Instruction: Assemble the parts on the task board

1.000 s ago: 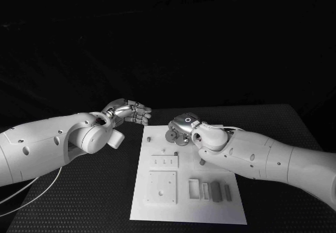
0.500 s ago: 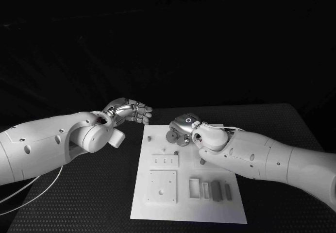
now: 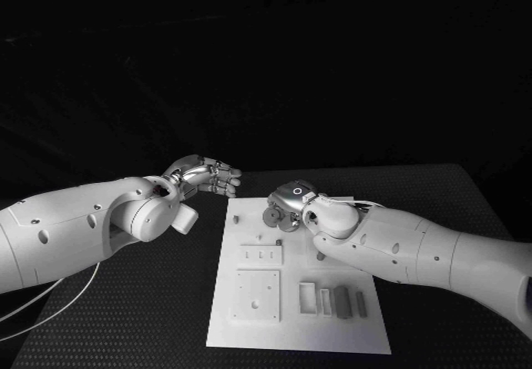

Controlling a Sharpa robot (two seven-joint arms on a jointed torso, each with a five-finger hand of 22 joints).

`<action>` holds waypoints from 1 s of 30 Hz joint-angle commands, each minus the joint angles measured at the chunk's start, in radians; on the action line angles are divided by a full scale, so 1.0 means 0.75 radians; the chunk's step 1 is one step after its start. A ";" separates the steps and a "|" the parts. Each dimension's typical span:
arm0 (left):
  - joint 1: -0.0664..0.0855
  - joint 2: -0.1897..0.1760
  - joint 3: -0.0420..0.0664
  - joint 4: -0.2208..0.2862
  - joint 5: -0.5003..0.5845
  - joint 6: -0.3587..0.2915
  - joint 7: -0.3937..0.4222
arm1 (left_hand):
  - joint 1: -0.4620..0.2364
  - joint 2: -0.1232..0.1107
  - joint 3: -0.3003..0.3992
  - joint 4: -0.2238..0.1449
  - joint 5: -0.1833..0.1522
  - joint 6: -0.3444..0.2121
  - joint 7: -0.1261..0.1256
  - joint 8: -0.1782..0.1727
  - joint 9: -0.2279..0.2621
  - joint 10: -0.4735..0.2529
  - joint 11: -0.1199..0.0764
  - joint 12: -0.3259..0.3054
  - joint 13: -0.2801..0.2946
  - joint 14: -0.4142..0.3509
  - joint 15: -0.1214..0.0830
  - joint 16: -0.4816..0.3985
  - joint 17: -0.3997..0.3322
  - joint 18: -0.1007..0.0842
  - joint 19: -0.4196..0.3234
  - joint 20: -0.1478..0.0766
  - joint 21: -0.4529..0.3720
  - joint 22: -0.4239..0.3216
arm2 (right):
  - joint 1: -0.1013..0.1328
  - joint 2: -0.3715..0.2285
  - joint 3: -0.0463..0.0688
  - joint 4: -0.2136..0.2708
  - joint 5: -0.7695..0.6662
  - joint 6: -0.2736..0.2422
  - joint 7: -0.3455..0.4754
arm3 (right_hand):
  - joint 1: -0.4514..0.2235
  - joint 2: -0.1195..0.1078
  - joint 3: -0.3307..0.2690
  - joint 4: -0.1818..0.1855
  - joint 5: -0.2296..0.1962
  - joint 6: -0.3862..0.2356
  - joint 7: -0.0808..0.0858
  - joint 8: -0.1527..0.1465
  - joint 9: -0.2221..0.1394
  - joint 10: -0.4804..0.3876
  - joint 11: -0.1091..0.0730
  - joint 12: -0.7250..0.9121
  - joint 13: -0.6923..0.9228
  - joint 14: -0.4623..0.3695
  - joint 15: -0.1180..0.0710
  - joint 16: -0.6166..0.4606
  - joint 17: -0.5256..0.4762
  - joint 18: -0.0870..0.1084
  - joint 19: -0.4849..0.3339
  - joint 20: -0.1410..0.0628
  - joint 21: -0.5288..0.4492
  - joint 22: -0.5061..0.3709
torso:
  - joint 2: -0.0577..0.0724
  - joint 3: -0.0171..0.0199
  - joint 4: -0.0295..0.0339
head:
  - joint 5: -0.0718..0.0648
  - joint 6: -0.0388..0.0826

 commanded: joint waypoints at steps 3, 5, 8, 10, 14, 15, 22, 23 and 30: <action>0.002 0.000 0.001 0.002 -0.003 0.007 0.007 | 0.004 -0.008 -0.002 0.007 0.006 -0.005 0.003 -0.009 0.002 0.005 0.008 -0.005 0.002 0.006 0.006 -0.009 0.002 0.026 -0.007 0.000 -0.009 0.002 | 0.000 -0.006 0.000 0.003 0.024 0.016 0.009 | -0.001 -0.036 -0.001 0.023 -0.005 -0.100 0.042 -0.046 -0.030 -0.014 0.020 -0.006 -0.002 -0.011 0.022 -0.010 -0.010 0.060 -0.001 -0.004 -0.009 0.019 | 0.000 -0.0011 -0.0016 | 0.001 -0.002; 0.002 0.000 0.001 0.002 -0.003 0.008 0.007 | 0.004 -0.008 -0.002 0.007 0.006 -0.005 0.003 -0.010 0.002 0.005 0.008 -0.005 0.002 0.006 0.006 -0.010 0.002 0.026 -0.007 0.000 -0.009 0.002 | 0.000 -0.007 0.000 0.004 0.030 0.017 0.011 | 0.001 -0.041 0.000 0.028 -0.005 -0.110 0.043 -0.050 -0.032 -0.016 0.020 -0.005 -0.002 -0.012 0.022 -0.010 -0.009 0.060 -0.001 -0.003 -0.009 0.019 | 0.000 -0.0006 -0.0012 | 0.002 -0.002; 0.002 -0.001 0.001 0.002 -0.003 0.007 0.007 | 0.004 -0.008 -0.002 0.007 0.006 -0.006 0.003 -0.010 0.002 0.005 0.008 -0.006 0.002 0.006 0.006 -0.010 0.002 0.026 -0.007 0.000 -0.010 0.002 | 0.000 -0.012 0.000 0.004 0.042 0.027 0.020 | 0.001 -0.041 0.000 0.032 -0.005 -0.109 0.042 -0.048 -0.032 -0.017 0.020 -0.005 -0.002 -0.013 0.023 -0.010 -0.010 0.060 -0.001 -0.003 -0.009 0.020 | 0.000 0.0002 -0.0012 | 0.002 -0.003; 0.002 -0.001 0.001 0.001 -0.003 0.007 0.005 | 0.004 -0.008 -0.002 0.007 0.006 -0.006 0.003 -0.010 0.002 0.005 0.008 -0.006 0.002 0.006 0.006 -0.010 0.002 0.026 -0.007 0.000 -0.010 0.002 | 0.000 -0.014 0.000 0.003 0.067 0.025 0.028 | 0.001 -0.041 0.000 0.041 -0.005 -0.098 0.038 -0.040 -0.029 -0.018 0.016 -0.003 -0.002 -0.015 0.020 -0.010 -0.013 0.060 -0.002 -0.002 -0.010 0.020 | 0.000 0.0002 -0.0015 | 0.002 -0.004; 0.002 0.002 0.001 -0.003 -0.003 0.009 0.004 | 0.004 -0.009 -0.002 0.007 0.006 -0.008 0.004 -0.011 0.002 0.004 0.009 -0.007 0.002 0.007 0.006 -0.011 0.003 0.026 -0.006 0.000 -0.010 0.003 | 0.000 -0.027 0.000 0.016 0.073 -0.003 0.035 | -0.003 -0.038 -0.001 0.057 -0.006 -0.109 0.029 -0.042 -0.032 -0.021 0.008 -0.001 -0.003 -0.021 0.012 -0.013 -0.018 0.060 -0.004 0.000 -0.012 0.021 | 0.000 0.0003 -0.0007 | 0.000 -0.002; 0.002 0.001 0.001 -0.003 -0.003 0.009 0.004 | 0.004 -0.009 -0.002 0.007 0.006 -0.009 0.004 -0.012 0.001 0.003 0.009 -0.008 0.002 0.007 0.006 -0.011 0.004 0.026 -0.006 0.000 -0.010 0.003 | 0.000 -0.033 0.001 0.021 0.084 -0.012 0.040 | -0.003 -0.037 -0.001 0.058 -0.006 -0.109 0.029 -0.043 -0.032 -0.021 0.008 -0.001 -0.003 -0.020 0.012 -0.012 -0.017 0.060 -0.005 0.000 -0.012 0.021 | -0.001 0.0004 -0.0007 | 0.001 -0.002; 0.002 -0.003 0.001 -0.005 -0.003 0.005 0.008 | 0.004 -0.008 -0.002 0.007 0.006 -0.011 0.005 -0.014 0.001 0.000 0.011 -0.011 0.002 0.007 0.006 -0.013 0.005 0.026 -0.006 0.000 -0.011 0.003 | 0.008 -0.136 0.026 0.137 0.174 -0.153 0.082 | 0.000 -0.036 -0.002 0.068 -0.006 -0.096 0.029 -0.032 -0.029 -0.019 0.007 0.002 -0.004 -0.018 0.010 -0.012 -0.015 0.060 -0.003 -0.001 -0.012 0.022 | 0.000 0.0022 -0.0045 | 0.002 0.004; 0.002 -0.006 0.001 -0.005 -0.003 0.004 0.009 | 0.004 -0.008 -0.002 0.007 0.006 -0.011 0.005 -0.014 0.001 0.000 0.011 -0.011 0.002 0.007 0.006 -0.013 0.005 0.027 -0.006 0.000 -0.011 0.003 | 0.011 -0.160 0.042 0.160 0.209 -0.176 0.095 | 0.003 -0.036 -0.002 0.069 -0.006 -0.087 0.030 -0.026 -0.027 -0.018 0.008 0.003 -0.005 -0.018 0.011 -0.013 -0.016 0.060 -0.003 -0.002 -0.012 0.023 | 0.000 0.0023 -0.0044 | 0.001 0.007; 0.002 -0.021 0.001 0.000 -0.003 0.003 0.085 | 0.013 -0.011 0.001 0.001 0.006 -0.006 0.003 -0.011 0.004 0.005 0.009 -0.011 0.005 0.010 0.005 -0.015 0.008 0.027 -0.005 -0.001 -0.012 0.005 | 0.062 -0.346 0.105 0.289 0.467 -0.155 0.293 | 0.021 -0.047 -0.009 0.058 -0.005 -0.041 0.041 0.004 -0.017 -0.028 0.019 0.002 -0.008 -0.059 0.022 -0.033 -0.083 0.060 -0.017 0.001 -0.019 0.023 | -0.002 0.0056 -0.0144 | -0.005 0.028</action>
